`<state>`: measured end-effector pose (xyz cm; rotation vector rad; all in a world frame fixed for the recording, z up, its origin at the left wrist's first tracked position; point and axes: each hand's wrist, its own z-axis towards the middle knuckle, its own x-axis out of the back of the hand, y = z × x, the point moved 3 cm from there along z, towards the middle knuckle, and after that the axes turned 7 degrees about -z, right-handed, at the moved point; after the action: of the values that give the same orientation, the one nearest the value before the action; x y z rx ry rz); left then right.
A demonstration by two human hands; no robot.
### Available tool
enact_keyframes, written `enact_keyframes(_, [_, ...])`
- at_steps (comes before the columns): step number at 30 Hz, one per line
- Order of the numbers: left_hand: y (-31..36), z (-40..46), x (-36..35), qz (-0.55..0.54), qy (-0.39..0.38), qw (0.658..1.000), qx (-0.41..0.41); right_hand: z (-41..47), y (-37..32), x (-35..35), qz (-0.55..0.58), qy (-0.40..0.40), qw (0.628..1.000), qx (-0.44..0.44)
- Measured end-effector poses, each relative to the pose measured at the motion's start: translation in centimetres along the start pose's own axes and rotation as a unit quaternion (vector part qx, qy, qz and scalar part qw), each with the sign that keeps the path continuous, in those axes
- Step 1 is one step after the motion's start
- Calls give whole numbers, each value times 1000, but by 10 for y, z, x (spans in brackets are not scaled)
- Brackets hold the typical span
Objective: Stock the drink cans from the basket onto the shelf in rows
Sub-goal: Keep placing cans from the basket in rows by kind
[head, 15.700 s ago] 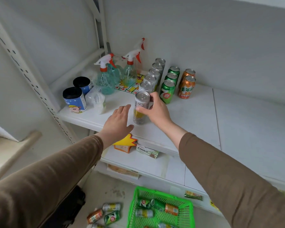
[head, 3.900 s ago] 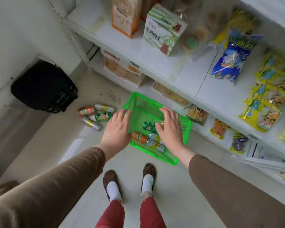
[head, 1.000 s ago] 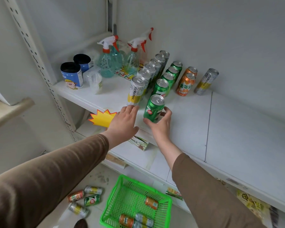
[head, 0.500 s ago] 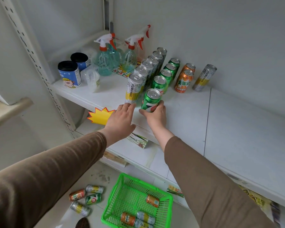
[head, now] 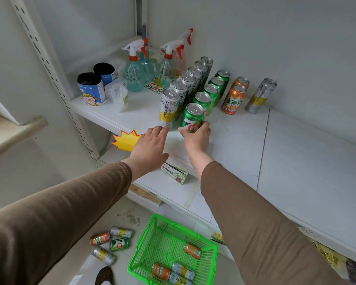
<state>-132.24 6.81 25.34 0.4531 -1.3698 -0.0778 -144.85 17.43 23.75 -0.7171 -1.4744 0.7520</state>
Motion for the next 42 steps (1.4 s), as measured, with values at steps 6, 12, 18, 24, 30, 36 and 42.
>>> enact_keyframes(6, [4,-14,-5,2,4,1000,15,-6,13,9,12,-23,1000,11])
enact_keyframes(12, [2,-37,-12,-6,21,999,30,-47,29,24,10,-19,995,101])
enact_keyframes(18, [-1,-80,-32,-29,52,998,27,-108,54,30,-95,11,958,272])
enact_keyframes(24, [-17,-144,-88,-34,-2,998,54,-164,119,12,-205,-46,913,350])
enact_keyframes(30, [-38,-204,-181,-43,-66,992,94,-197,218,-25,-258,-128,903,320])
enact_keyframes(36, [-59,-257,-298,-54,-132,982,124,-211,341,-72,-300,-225,882,284])
enact_keyframes(42, [-81,-300,-426,-51,-210,962,166,-218,487,-133,-341,-325,861,192])
